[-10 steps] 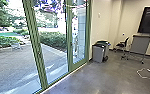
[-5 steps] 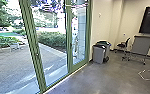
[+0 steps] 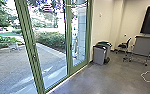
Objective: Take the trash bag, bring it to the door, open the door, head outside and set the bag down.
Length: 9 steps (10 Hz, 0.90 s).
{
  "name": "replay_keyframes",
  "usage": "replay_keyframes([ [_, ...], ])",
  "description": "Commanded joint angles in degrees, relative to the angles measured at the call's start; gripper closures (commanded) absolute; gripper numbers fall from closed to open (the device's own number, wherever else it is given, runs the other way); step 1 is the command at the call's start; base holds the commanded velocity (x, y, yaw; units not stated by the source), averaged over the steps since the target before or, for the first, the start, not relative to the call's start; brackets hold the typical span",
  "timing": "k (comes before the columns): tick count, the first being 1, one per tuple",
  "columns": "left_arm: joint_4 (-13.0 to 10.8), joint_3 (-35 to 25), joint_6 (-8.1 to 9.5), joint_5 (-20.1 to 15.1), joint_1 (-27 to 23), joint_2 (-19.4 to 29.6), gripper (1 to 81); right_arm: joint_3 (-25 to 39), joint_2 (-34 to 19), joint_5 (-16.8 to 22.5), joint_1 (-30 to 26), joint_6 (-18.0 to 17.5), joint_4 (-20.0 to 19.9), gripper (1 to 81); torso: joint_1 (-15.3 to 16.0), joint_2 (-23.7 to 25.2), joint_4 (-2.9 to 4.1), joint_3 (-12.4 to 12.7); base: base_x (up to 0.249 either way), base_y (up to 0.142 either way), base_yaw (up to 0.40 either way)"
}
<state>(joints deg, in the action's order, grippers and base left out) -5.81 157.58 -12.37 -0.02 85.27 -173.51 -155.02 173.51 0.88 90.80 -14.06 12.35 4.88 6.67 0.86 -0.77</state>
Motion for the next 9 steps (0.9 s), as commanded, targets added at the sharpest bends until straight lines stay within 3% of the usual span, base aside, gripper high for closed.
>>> replay_keyframes([
  [1,-0.51,-0.07,-0.55,-2.79,-3.22,-0.09,81.1,-0.1,0.37,2.9,-2.5,-0.01,0.57,1.0,0.0,0.0,0.0,0.0,0.168,0.0,0.0],
  [9,-0.51,-0.07,-0.55,-2.79,-3.22,-0.18,81.1,-0.36,0.37,2.9,-2.59,-0.01,0.48,1.0,0.0,0.0,0.0,0.0,0.169,-0.075,0.0],
])
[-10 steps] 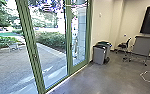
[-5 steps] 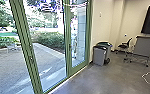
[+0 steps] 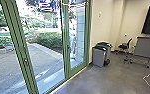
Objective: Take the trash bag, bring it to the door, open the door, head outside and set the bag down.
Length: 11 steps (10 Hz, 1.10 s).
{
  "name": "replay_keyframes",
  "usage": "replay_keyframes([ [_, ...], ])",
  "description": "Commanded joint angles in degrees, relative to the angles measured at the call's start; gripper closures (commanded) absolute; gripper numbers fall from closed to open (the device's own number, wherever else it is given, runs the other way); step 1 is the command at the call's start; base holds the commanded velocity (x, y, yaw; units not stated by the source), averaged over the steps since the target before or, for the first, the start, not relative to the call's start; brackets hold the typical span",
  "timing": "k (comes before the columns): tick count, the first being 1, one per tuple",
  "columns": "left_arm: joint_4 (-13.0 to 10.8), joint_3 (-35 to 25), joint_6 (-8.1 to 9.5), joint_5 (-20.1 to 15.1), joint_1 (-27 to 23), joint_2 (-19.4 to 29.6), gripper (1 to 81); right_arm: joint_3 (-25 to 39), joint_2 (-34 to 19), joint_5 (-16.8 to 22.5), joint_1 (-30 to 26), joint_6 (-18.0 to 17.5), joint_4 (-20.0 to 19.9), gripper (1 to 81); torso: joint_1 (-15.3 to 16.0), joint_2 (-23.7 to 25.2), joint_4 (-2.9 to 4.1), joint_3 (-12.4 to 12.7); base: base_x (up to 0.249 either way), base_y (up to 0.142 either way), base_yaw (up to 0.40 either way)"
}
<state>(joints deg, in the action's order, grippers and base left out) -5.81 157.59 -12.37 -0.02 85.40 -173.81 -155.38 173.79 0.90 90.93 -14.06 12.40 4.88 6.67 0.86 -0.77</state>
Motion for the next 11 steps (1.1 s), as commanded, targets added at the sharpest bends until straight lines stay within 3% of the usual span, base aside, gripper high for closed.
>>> replay_keyframes([
  [1,-0.51,-0.09,-0.55,-2.79,-3.35,0.04,81.1,0.0,0.09,2.88,-2.72,-0.01,0.43,1.0,0.0,0.0,0.0,0.0,0.17,-0.077,0.0],
  [6,-0.6,-0.09,-0.55,-2.79,-3.35,0.04,81.1,0.0,0.0,2.88,-2.63,-0.01,0.43,1.0,0.0,0.0,0.0,0.0,0.172,-0.075,0.0],
  [11,-0.52,-0.09,-0.55,-2.79,-3.35,0.04,81.1,-0.17,-0.08,2.88,-2.55,-0.01,0.26,1.0,0.0,0.0,0.0,0.0,0.173,0.0,0.0],
])
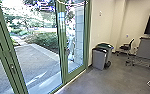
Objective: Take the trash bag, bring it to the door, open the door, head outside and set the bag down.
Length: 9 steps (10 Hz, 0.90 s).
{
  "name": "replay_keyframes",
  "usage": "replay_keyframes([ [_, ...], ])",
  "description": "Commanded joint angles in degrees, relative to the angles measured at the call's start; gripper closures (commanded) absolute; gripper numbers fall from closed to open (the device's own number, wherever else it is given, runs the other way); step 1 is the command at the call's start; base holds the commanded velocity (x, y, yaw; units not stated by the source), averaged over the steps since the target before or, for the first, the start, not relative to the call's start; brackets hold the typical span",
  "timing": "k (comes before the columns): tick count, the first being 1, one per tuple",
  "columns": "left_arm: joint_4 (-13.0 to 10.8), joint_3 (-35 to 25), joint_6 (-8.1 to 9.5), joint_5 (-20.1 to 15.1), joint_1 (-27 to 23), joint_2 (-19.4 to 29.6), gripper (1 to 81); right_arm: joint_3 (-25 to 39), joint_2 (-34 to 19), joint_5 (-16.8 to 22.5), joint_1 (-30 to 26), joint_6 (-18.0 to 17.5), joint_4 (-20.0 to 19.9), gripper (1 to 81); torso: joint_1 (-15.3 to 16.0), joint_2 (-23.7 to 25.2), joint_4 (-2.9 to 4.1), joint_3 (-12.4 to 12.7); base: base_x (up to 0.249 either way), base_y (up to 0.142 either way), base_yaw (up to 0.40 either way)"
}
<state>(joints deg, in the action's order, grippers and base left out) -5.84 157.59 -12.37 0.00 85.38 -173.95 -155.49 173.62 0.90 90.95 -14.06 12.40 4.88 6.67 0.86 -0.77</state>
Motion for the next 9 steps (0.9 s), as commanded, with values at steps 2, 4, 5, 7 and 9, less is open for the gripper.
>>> replay_keyframes([
  [2,-0.49,-0.09,-0.55,-2.81,-3.34,0.18,81.1,-0.06,0.17,2.88,-2.57,-0.01,0.26,1.0,-0.02,0.0,0.0,0.0,0.174,0.0,0.0],
  [4,-0.4,-0.09,-0.55,-2.81,-3.33,0.26,81.1,-0.06,0.26,2.79,-2.49,-0.01,0.26,1.0,0.0,0.0,0.0,0.0,0.174,0.0,0.0],
  [5,-0.4,-0.09,-0.55,-2.72,-3.33,0.35,81.1,-0.06,0.26,2.79,-2.4,-0.01,0.26,1.0,0.0,0.0,0.0,0.0,0.174,0.0,0.0],
  [7,-0.4,-0.09,-0.55,-2.81,-3.34,0.35,81.1,-0.06,0.35,2.79,-1.96,-0.01,0.35,1.0,0.0,0.0,0.0,0.0,0.174,0.0,0.0],
  [9,-0.4,-0.09,-0.55,-2.81,-3.42,0.18,81.1,-0.24,0.88,2.7,-1.6,-0.01,1.23,1.0,0.0,0.0,0.0,0.0,0.174,0.0,0.0],
])
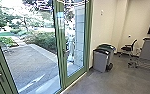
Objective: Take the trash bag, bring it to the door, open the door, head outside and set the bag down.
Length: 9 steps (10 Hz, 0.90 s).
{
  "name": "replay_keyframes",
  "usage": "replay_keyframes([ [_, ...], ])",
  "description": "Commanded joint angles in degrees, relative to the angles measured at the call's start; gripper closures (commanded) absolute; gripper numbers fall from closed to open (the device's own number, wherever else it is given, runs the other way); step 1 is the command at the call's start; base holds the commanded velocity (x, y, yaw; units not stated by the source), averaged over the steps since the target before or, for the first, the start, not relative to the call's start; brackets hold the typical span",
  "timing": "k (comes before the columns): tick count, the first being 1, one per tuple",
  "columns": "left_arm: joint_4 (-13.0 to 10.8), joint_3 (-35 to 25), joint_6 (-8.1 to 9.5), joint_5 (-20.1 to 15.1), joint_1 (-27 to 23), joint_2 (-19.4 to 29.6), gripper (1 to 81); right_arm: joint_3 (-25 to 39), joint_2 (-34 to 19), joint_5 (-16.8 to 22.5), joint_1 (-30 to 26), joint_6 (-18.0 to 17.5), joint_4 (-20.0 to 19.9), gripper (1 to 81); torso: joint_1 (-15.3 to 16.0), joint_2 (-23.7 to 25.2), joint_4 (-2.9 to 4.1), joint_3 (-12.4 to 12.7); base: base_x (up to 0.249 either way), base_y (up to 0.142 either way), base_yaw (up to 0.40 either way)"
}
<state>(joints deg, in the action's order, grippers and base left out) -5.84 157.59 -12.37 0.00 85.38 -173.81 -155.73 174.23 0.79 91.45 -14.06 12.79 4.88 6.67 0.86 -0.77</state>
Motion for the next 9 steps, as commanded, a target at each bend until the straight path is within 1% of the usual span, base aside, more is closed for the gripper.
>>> replay_keyframes([
  [1,-0.4,-0.09,-0.55,-2.81,-3.42,0.04,81.1,-0.17,0.18,2.81,-2.02,-0.01,0.66,1.0,0.0,0.0,0.0,0.0,0.174,0.0,0.0],
  [9,-0.4,-0.09,-0.55,-2.81,-3.77,-0.22,81.1,-0.35,0.09,2.9,-2.28,-0.09,0.57,1.0,0.0,0.0,0.0,0.0,0.174,0.0,0.0],
])
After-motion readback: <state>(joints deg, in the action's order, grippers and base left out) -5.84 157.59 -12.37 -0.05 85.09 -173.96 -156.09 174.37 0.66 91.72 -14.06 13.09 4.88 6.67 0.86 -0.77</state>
